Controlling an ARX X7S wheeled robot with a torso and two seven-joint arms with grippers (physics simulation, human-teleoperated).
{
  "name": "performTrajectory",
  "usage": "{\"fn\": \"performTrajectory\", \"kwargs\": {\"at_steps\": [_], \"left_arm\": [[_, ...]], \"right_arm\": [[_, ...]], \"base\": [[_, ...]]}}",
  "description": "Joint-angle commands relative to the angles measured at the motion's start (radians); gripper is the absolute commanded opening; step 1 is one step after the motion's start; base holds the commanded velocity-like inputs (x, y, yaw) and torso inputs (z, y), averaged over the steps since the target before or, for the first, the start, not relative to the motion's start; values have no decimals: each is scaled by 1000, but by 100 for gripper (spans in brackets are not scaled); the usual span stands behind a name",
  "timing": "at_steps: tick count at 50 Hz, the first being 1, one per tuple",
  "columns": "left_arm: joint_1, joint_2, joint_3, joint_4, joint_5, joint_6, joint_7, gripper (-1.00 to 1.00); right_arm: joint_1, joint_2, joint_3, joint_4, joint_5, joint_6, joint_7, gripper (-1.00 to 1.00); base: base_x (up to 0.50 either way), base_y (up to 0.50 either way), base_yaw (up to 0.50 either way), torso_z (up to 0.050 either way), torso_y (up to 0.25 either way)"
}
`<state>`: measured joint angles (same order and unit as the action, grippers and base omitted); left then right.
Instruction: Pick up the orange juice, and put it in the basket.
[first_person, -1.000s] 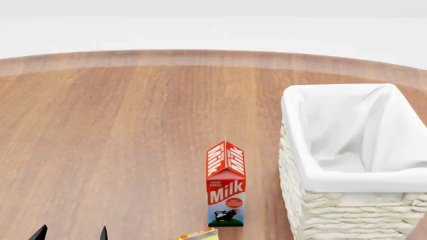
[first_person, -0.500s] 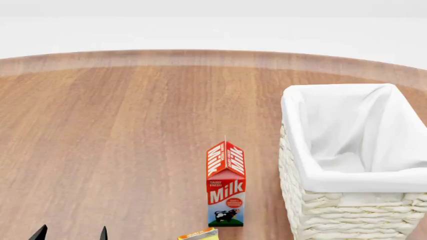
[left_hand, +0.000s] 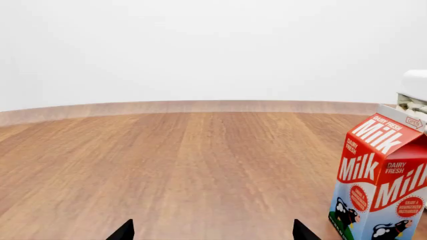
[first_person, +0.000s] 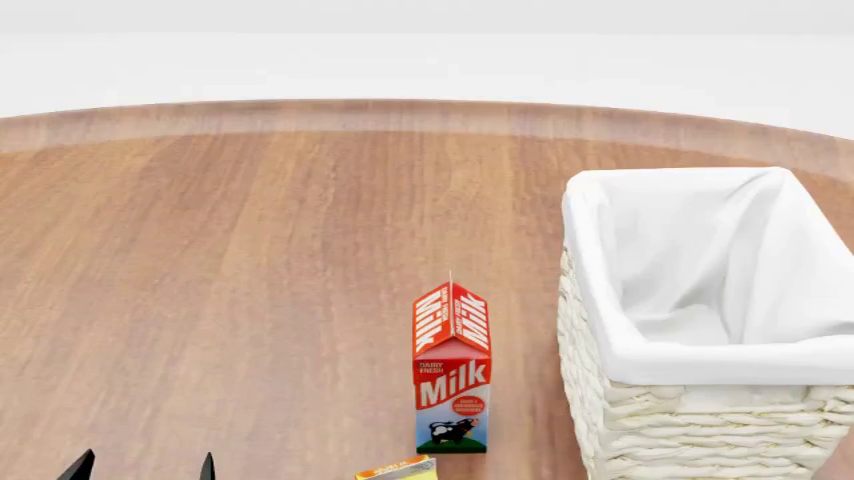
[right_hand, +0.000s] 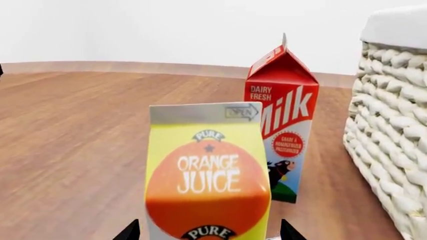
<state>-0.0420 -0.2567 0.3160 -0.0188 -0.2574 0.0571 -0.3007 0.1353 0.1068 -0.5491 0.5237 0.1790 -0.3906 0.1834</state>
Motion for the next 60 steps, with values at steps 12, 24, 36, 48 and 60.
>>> {"fn": "performTrajectory", "kwargs": {"at_steps": [12, 24, 36, 48, 60], "left_arm": [[-2, -6, 8, -1, -6, 3, -7, 100], [-3, -8, 12, -1, -9, 4, -10, 100], [-4, -11, 15, -2, -11, 5, -13, 100], [-5, -14, 19, -2, -14, 6, -16, 100], [-6, -16, 23, -3, -17, 8, -20, 100]], "right_arm": [[27, -2, -18, 13, 6, 10, 11, 100], [36, -9, -28, 55, 15, -16, 6, 100], [7, 15, -39, -32, 25, 10, 17, -100], [-69, 92, -58, -331, 28, 135, 59, -100], [-101, 138, -67, -496, 25, 208, 87, -100]], "base": [[0, 0, 0, 0, 0], [0, 0, 0, 0, 0], [0, 0, 0, 0, 0], [0, 0, 0, 0, 1], [0, 0, 0, 0, 0]]}}
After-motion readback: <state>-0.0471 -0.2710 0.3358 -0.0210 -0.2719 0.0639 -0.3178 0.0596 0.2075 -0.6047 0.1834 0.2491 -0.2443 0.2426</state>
